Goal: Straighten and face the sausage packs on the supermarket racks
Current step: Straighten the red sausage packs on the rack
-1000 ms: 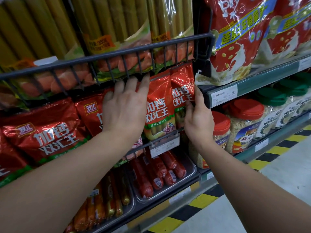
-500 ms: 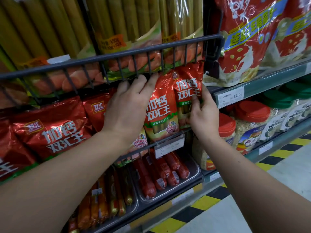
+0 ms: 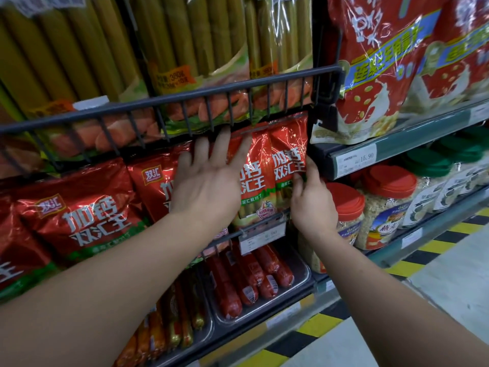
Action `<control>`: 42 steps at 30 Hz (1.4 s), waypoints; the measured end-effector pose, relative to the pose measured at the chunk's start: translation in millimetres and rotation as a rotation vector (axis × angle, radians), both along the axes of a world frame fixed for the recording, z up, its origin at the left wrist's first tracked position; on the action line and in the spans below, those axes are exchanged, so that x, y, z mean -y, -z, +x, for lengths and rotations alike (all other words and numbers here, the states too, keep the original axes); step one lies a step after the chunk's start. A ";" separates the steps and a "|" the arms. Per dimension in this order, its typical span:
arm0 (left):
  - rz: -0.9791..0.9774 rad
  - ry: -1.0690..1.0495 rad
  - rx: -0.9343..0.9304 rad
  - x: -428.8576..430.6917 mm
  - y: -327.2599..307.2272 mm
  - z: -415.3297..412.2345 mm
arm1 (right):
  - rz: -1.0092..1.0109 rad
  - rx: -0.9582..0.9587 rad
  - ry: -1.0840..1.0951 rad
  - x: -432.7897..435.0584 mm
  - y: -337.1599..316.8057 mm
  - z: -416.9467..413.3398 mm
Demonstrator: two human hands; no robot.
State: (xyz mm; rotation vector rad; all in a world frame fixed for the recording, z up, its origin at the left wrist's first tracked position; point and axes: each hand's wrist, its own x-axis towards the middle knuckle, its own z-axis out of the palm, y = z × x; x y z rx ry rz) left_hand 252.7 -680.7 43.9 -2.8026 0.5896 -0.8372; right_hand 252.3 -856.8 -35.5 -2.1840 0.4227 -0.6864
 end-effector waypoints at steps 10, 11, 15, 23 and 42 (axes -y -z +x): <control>0.076 0.116 0.039 -24.6 10.3 -36.4 | -0.091 0.018 0.078 -23.4 -11.4 -35.1; 0.080 0.121 0.029 -27.6 8.9 -40.5 | -0.113 0.036 0.075 -27.5 -15.5 -40.4; 0.067 0.189 0.051 -36.7 -6.6 -55.6 | -0.162 0.131 0.048 -39.6 -38.9 -56.1; -0.058 0.300 0.321 -50.5 -83.3 -72.2 | -0.189 0.607 -0.052 -42.2 -121.7 -61.5; 0.144 0.132 0.215 -60.4 -173.9 -31.6 | -0.511 0.445 -0.200 -49.1 -210.7 -8.8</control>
